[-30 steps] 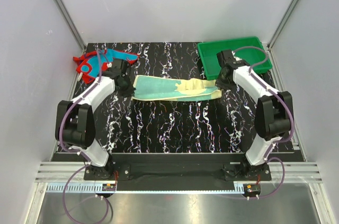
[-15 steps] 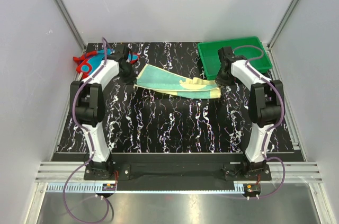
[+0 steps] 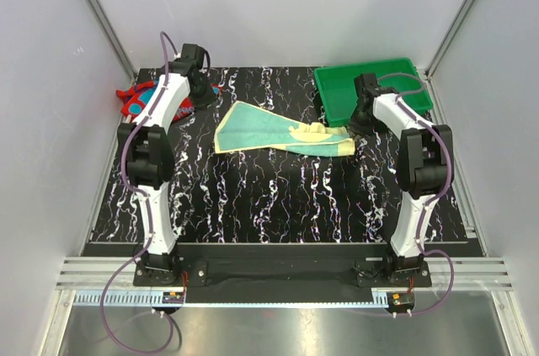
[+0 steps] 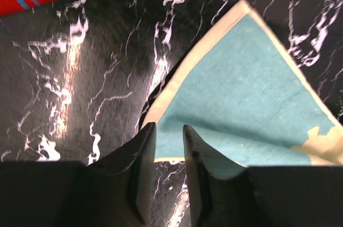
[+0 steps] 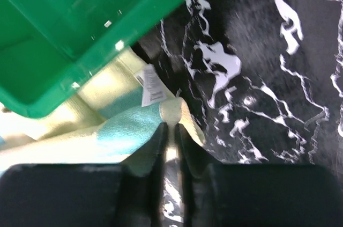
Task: Roll the towels
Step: Fold the towel
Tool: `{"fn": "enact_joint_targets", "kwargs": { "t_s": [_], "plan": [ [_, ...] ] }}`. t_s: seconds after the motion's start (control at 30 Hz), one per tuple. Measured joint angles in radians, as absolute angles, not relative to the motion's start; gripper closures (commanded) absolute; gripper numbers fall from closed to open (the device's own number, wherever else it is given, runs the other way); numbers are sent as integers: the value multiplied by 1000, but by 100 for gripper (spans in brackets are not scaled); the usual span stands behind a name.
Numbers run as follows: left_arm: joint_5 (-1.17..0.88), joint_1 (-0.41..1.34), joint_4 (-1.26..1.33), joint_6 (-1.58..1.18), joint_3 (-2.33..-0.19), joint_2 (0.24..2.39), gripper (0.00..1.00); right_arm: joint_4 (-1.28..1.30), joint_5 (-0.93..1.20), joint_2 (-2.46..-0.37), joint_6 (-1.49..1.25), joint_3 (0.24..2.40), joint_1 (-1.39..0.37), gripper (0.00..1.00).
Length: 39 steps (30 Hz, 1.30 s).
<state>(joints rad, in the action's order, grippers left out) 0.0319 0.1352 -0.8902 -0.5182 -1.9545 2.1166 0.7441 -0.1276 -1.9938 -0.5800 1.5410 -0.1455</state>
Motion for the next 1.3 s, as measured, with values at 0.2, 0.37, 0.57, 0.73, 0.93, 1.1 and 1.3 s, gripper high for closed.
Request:
{"fn": "enact_joint_targets", "kwargs": {
  "t_s": [0.2, 0.37, 0.57, 0.73, 0.93, 1.1, 1.3],
  "plan": [
    [41, 136, -793, -511, -1739, 2025, 33, 732, -123, -2033, -570, 1549, -131, 11],
    [41, 135, -730, -530, -1363, 1840, 30, 699, -144, -1938, -573, 1375, -121, 6],
    [38, 135, -624, -559, -1114, 1680, 30, 647, -131, -1646, -617, 1077, -120, 5],
    [36, 135, -563, -569, -1002, 1602, 30, 559, -88, -1510, -646, 944, -120, 0],
    [36, 135, -538, -569, -958, 1577, 29, 519, -72, -1285, -671, 815, -120, 0],
    [7, 135, -515, -577, -995, 1634, 21, 491, -88, -1120, -670, 815, -141, 9],
    [-28, 135, -486, -589, -1076, 1719, 20, 485, -96, -1092, -664, 809, -250, 40]
  ]
}}
